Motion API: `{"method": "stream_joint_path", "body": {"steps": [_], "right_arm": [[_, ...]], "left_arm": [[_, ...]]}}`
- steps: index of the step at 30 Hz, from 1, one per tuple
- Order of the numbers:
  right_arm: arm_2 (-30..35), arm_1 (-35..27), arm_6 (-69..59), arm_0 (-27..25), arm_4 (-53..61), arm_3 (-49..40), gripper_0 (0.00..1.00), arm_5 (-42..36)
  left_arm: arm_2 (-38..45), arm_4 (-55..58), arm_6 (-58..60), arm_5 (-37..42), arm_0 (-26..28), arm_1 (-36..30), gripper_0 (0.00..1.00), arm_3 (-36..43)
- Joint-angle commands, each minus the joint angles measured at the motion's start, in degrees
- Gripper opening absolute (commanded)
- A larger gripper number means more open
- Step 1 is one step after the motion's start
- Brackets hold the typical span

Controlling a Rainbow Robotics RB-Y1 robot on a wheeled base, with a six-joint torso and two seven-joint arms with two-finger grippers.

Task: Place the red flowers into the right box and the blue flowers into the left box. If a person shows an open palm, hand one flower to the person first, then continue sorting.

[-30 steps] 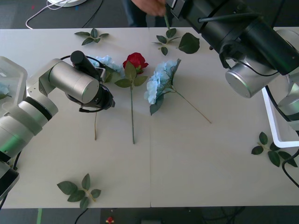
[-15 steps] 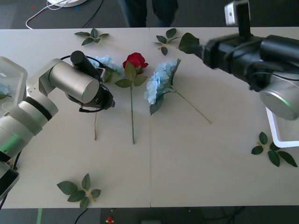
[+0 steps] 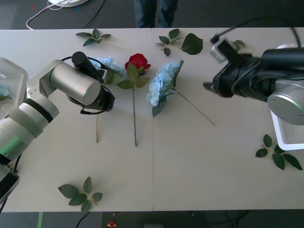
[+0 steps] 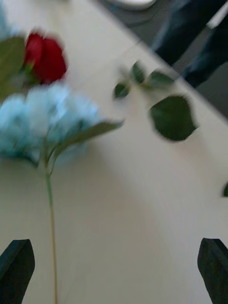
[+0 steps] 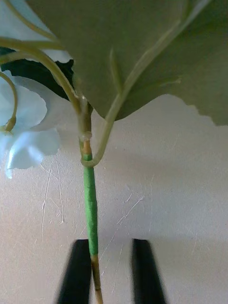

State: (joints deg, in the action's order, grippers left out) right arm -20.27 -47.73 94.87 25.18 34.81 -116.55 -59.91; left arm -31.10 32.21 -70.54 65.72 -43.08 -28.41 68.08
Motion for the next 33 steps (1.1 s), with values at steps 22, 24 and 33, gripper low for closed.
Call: {"method": "stream_joint_path", "body": {"steps": [22, 24, 33], "right_arm": [[-19.72, 18.02, 4.0, 18.15, -0.27, 38.86, 1.0, 10.96], [-21.39, 19.34, 3.83, 18.77, -0.71, 41.85, 1.0, 13.42], [-22.97, 23.74, 3.21, 20.35, -1.42, 48.7, 0.54, 17.99]], "left_arm": [[8.52, -2.41, -1.62, 5.3, 3.44, -3.58, 0.0, 7.33], [13.53, -3.47, -2.06, 11.62, 3.44, -4.29, 0.0, 12.25], [42.53, -3.29, -5.84, 41.59, 3.62, -5.17, 0.0, 34.13]]}}
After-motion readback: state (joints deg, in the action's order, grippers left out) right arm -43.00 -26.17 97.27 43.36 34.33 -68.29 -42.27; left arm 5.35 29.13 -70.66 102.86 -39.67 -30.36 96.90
